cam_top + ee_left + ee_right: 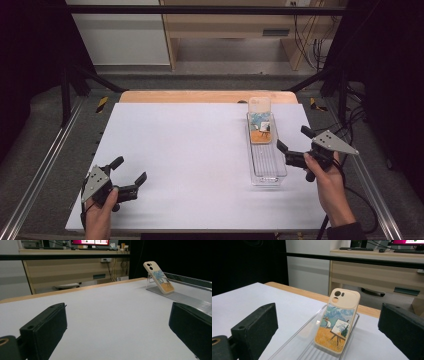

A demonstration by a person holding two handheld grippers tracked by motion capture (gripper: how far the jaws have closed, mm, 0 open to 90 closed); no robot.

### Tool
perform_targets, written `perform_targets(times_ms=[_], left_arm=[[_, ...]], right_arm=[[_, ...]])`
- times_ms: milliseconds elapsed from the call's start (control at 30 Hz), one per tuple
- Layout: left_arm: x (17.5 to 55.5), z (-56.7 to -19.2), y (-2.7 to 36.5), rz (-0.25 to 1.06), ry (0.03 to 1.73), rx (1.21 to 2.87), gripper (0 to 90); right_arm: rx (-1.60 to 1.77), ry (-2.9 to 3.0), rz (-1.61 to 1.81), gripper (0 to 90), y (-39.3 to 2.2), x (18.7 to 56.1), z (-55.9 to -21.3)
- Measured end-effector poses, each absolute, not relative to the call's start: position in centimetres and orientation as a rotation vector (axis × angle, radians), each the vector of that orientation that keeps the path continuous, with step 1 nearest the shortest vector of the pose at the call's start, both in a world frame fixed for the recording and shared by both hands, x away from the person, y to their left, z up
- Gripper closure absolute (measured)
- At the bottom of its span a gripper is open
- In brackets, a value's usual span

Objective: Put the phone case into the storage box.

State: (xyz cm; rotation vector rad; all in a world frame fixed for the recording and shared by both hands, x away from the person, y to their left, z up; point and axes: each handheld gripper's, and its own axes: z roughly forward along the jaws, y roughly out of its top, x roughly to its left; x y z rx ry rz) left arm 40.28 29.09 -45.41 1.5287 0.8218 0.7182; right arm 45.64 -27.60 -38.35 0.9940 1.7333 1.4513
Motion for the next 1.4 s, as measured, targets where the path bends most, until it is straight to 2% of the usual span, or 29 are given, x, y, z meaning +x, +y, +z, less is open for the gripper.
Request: perform_targets(times_ms=[833,1400], left_arm=[[39.8,-45.3,27.7,0.684,0.742,1.558,1.6],[39.7,-45.3,27.2,0.677,0.736,1.561,1.6]], right_arm=[[0.993,1.688,1.496,2.7,-28.3,41.2,-42.6],[0.933,1.729,1.508,3.1,-25.3,41.8,-44.2]])
